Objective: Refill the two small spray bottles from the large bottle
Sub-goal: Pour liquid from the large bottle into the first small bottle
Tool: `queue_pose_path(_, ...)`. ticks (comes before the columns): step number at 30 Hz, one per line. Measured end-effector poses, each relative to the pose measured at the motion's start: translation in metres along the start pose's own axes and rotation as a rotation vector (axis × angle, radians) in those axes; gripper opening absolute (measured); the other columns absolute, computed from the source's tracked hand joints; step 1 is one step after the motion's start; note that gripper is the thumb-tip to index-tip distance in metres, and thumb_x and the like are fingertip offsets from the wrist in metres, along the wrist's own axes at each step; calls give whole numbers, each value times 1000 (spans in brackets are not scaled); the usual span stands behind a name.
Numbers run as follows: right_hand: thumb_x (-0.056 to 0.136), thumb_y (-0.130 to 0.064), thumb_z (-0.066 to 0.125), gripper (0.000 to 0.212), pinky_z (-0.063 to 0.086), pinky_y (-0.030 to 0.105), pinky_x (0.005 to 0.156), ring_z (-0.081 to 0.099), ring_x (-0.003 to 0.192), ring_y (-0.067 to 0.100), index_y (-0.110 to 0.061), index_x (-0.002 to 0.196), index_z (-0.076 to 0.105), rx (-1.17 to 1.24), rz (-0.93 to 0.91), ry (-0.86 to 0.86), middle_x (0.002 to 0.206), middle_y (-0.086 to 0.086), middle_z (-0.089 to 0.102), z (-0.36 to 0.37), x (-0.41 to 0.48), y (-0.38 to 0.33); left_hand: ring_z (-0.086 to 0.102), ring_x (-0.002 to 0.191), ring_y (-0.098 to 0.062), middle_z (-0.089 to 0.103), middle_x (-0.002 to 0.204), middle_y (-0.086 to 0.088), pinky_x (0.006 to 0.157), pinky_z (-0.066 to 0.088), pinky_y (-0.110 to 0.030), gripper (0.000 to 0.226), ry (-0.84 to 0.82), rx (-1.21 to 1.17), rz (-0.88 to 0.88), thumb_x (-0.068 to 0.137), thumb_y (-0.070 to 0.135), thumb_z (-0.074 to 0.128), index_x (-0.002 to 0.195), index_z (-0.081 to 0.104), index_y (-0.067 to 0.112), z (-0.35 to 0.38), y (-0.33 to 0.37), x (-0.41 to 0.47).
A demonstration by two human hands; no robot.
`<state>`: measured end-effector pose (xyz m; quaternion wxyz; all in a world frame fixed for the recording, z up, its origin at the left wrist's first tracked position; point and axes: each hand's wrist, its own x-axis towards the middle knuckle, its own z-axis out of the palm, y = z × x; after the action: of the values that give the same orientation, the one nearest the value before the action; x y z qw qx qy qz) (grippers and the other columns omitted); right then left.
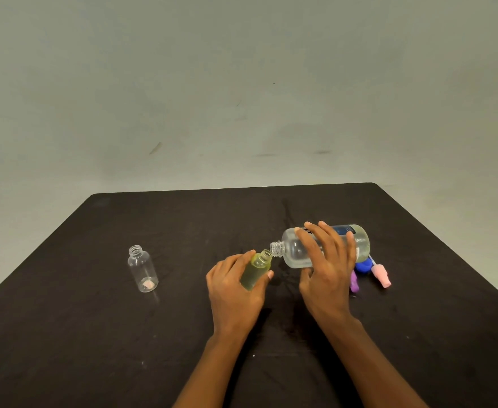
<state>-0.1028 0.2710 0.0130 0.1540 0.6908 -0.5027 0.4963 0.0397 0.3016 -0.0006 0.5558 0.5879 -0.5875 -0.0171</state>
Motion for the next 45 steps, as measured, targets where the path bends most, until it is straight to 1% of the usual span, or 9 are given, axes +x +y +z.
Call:
queue_pose_path(12,54,23,66,78,14,47,115,43,126,25,-17,119,55,20,-3,8,123,10,61,1,-1,1,59,86,-7,67,94,11,90,38,-31,44,-5,8,6,62,22,88,102,72,14,0,-1,0)
queue_pose_path(20,58,19,61,68,11,45,115,43,126,26,-13,118,58,25,-4,8,123,11,61,1,0,1,55,86,-1,66,94,13,89,35,-27,44,0,8,7,62,23,88,103,72,16,1,-1,0)
queue_pose_path(24,53,24,67,72,13,46,114,44,125,26,-10,116,63,18,7,2,122,12,62,1,0,0,55,86,-1,65,94,14,89,35,-27,44,0,7,13,62,23,88,102,72,17,0,-1,0)
queue_pose_path(30,53,24,68,69,14,47,114,43,125,25,-8,115,66,5,18,-8,122,11,62,1,0,0,55,87,-1,66,94,13,89,34,-26,44,-1,15,19,62,24,88,103,72,16,0,-1,0)
queue_pose_path(34,55,23,64,68,16,49,113,44,125,25,-9,115,65,4,13,3,122,11,62,1,-1,0,56,87,-2,66,94,13,89,35,-27,44,0,14,23,61,23,88,102,72,16,1,-2,0)
queue_pose_path(37,57,20,60,66,15,49,114,44,126,25,-10,116,63,15,11,8,123,11,61,1,-1,1,56,87,-2,67,94,13,89,34,-25,44,1,14,14,62,24,88,102,72,17,1,-3,0)
queue_pose_path(39,57,21,61,67,14,48,114,43,126,25,-10,117,63,15,18,8,123,11,61,1,-1,0,55,87,-1,66,94,13,89,33,-24,44,0,16,11,62,24,88,103,72,17,2,-3,0)
queue_pose_path(43,59,12,54,62,12,45,115,43,125,24,-10,116,63,12,20,11,122,11,62,1,0,0,55,86,-1,66,93,13,89,35,-27,44,2,13,16,61,23,88,102,72,16,2,-2,0)
queue_pose_path(45,59,16,57,63,11,44,115,44,125,25,-9,115,64,13,24,6,123,11,61,0,0,0,56,86,-2,66,93,13,89,35,-28,44,-1,12,11,61,23,88,102,72,16,2,-2,1)
